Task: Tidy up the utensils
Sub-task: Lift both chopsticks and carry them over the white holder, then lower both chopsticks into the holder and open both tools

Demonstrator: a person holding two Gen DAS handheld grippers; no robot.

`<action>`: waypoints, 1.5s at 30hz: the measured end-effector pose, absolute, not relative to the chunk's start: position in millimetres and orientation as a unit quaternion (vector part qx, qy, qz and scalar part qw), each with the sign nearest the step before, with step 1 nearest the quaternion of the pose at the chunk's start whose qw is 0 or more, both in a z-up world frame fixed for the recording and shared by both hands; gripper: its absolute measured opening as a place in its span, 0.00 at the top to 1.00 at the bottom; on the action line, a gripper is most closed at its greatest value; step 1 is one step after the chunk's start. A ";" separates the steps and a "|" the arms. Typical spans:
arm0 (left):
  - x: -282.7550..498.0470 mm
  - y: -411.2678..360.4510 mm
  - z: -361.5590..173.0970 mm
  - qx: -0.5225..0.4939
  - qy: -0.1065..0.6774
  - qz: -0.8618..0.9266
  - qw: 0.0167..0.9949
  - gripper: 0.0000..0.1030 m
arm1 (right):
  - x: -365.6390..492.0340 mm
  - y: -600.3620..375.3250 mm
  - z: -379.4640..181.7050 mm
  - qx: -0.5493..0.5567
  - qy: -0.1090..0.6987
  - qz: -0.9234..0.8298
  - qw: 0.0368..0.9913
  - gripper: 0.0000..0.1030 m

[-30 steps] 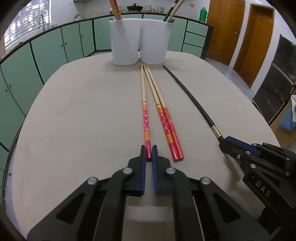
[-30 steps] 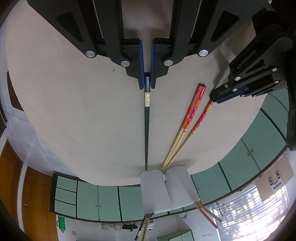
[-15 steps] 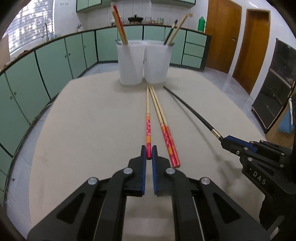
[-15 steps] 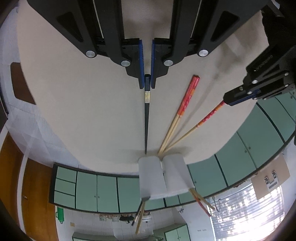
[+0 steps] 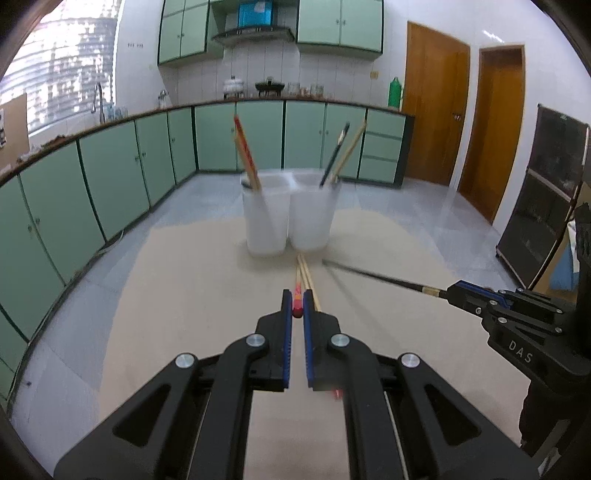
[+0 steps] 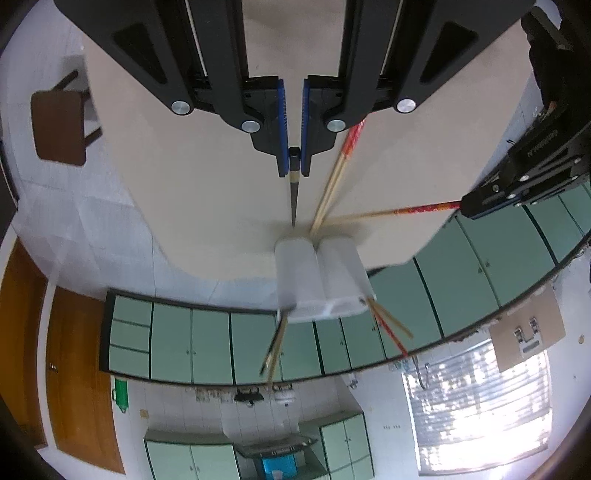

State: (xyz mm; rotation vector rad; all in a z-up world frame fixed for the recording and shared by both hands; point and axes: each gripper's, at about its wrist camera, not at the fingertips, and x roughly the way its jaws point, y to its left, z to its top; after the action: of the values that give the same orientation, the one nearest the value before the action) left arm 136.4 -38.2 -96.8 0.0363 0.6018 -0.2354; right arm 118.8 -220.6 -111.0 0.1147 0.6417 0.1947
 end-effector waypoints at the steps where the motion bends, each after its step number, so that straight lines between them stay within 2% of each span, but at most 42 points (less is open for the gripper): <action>1: 138.1 -38.3 -90.1 0.019 0.288 -0.116 0.950 0.95 | 120.2 -221.0 -106.1 0.056 0.311 0.097 0.944 0.94; 9: 155.6 -40.0 -50.6 0.031 0.246 -0.120 0.961 0.95 | 142.5 -221.5 -59.7 0.049 0.284 0.125 0.949 0.94; 20: 171.3 -47.3 -19.1 0.025 0.227 -0.147 0.963 0.95 | 177.4 -212.7 -8.7 0.034 0.280 0.184 0.942 0.94; 29: 188.9 -49.0 22.7 0.020 0.186 -0.163 0.969 0.95 | 200.2 -212.3 43.3 0.023 0.240 0.196 0.950 0.94; 38: 244.6 -61.4 69.6 0.014 0.135 -0.150 0.979 0.95 | 253.1 -217.5 90.5 0.038 0.175 0.161 0.971 0.94; 45: 297.9 -68.0 75.8 0.013 0.106 -0.117 0.987 0.95 | 306.3 -230.3 90.4 0.080 0.156 0.140 0.975 0.94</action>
State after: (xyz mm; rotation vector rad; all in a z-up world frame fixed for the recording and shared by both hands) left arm 297.9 -68.0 75.8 0.0268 0.2138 -0.2359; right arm 306.3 -230.3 90.4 0.1604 0.3148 0.2820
